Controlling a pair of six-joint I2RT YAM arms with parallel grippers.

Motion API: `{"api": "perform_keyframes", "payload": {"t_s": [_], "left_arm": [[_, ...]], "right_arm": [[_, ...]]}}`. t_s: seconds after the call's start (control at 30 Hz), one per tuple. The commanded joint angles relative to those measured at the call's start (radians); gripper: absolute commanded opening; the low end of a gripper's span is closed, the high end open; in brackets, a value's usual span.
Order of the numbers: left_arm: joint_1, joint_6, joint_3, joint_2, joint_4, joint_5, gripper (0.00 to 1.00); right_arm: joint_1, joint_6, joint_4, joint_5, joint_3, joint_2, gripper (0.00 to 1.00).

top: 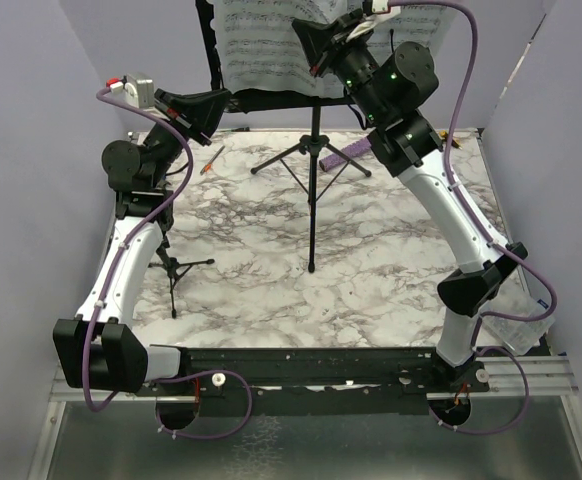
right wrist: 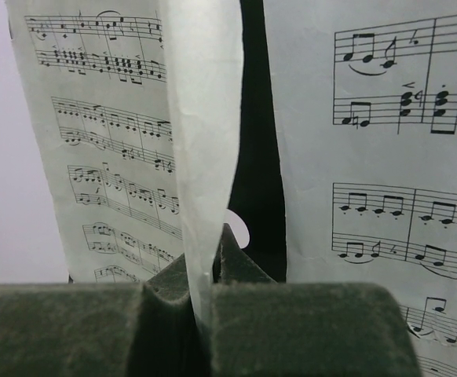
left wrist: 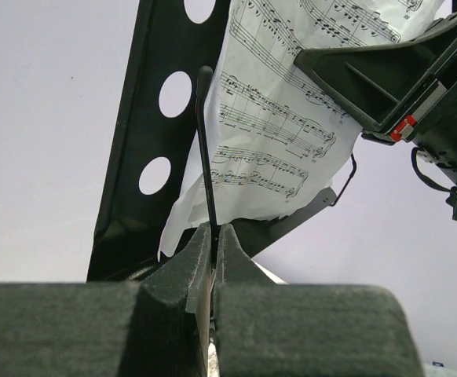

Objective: Set up the instrument practice props

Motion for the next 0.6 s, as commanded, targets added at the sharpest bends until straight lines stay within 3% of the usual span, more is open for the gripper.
{"api": "perform_keyframes", "payload": {"t_s": [0.0,0.57], "left_arm": [[-0.006,0.014,-0.006,-0.043,0.078,-0.009,0.0],[-0.009,0.023,-0.016,-0.046,0.094,-0.002,0.0]], "right_arm": [[0.009,0.005,0.047,0.082,-0.066,-0.012,0.0],[0.009,-0.034,0.121,0.154,-0.03,-0.022,0.0]]}}
